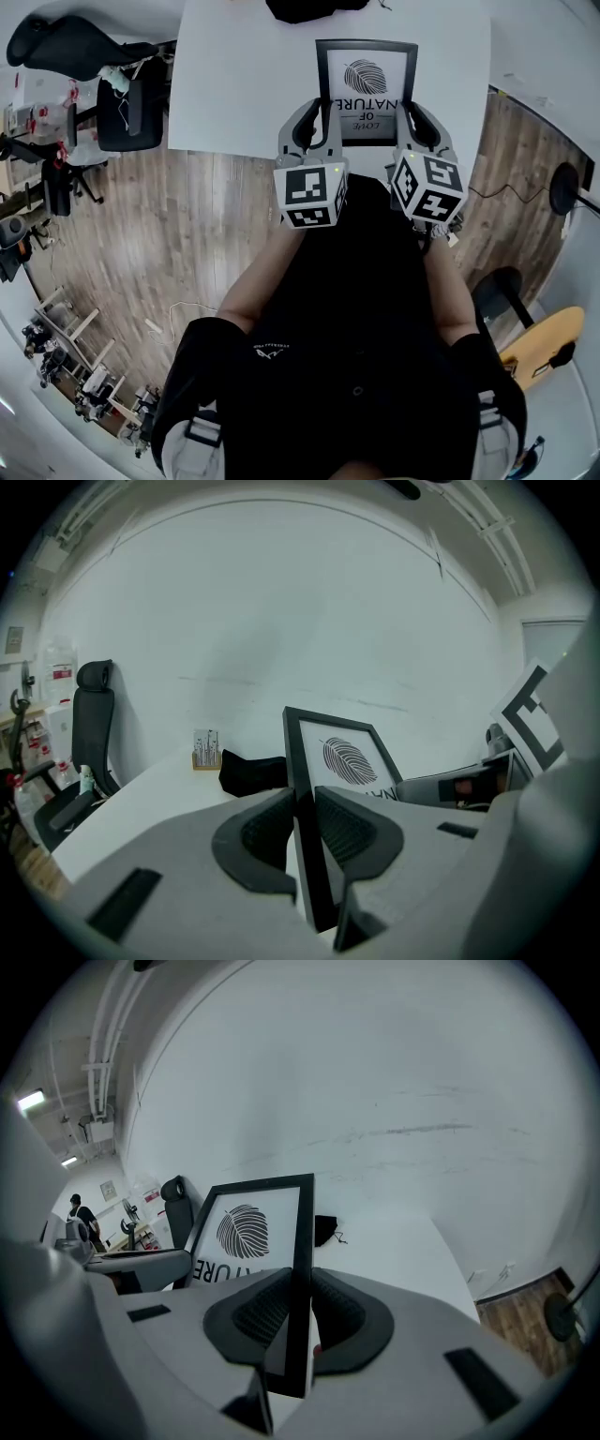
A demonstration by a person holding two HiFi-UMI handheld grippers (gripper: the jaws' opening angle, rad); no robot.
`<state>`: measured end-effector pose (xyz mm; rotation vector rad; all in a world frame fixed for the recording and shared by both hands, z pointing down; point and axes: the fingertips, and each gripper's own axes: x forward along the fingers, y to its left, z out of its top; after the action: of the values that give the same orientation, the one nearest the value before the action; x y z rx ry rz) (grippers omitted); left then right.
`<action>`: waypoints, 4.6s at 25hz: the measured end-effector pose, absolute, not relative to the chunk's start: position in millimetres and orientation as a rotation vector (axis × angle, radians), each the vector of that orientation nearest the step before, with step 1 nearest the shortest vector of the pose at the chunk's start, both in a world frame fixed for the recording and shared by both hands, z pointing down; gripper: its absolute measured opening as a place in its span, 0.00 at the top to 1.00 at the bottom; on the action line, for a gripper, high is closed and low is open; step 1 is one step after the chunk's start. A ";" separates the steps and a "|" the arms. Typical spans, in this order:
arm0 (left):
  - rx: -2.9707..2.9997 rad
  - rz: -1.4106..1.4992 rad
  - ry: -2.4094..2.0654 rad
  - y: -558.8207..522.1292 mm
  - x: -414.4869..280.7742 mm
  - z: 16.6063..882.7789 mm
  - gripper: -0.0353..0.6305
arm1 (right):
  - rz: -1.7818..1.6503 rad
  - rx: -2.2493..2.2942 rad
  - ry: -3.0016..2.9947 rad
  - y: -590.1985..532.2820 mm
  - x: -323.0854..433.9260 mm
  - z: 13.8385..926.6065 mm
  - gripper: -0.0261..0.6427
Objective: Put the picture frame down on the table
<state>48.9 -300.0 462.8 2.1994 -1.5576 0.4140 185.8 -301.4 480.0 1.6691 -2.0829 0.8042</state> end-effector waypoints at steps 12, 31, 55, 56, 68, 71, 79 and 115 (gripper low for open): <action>2.083 0.530 -1.470 -300.2 40.8 531.6 0.83 | 0.988 1.593 -1.944 -297.2 178.1 553.0 0.86; 1.922 0.690 -1.312 -307.2 34.6 629.0 0.83 | 1.191 1.477 -1.729 -294.4 172.8 646.7 0.86; 1.834 0.836 -1.179 -312.1 34.6 687.5 0.83 | 1.285 1.420 -1.596 -292.9 171.9 686.5 0.86; 1.831 0.843 -1.176 -311.9 34.4 688.9 0.83 | 1.286 1.415 -1.595 -293.0 171.7 687.6 0.86; 1.819 0.886 -1.141 -309.4 35.6 697.7 0.83 | 1.320 1.363 -1.553 -289.0 171.4 700.4 0.86; 1.827 0.915 -1.125 -307.1 37.4 700.3 0.83 | 1.325 1.352 -1.541 -287.2 172.7 703.3 0.86; 1.832 0.931 -1.122 -305.9 38.0 703.3 0.83 | 1.328 1.329 -1.539 -285.0 171.7 705.5 0.85; 1.866 0.839 -1.275 -291.3 23.5 661.5 0.94 | 1.232 1.367 -1.699 -274.9 161.2 663.4 0.96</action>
<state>23.5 -291.3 661.5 1.8655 -1.2747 0.8392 161.2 -274.9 663.4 1.3666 -1.6994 1.2321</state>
